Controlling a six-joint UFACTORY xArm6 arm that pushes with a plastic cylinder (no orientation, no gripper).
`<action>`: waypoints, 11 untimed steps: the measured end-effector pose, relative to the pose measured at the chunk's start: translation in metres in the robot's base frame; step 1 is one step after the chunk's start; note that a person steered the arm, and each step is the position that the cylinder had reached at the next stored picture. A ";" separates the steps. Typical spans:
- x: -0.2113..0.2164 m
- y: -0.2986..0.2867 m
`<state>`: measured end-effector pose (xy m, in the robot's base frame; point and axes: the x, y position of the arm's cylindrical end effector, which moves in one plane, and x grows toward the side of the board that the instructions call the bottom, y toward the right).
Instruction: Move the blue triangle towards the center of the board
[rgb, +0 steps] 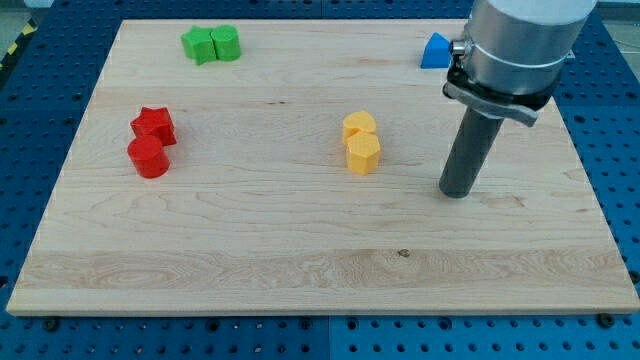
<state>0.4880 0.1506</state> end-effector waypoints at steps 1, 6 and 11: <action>-0.039 0.036; -0.212 0.080; -0.201 -0.003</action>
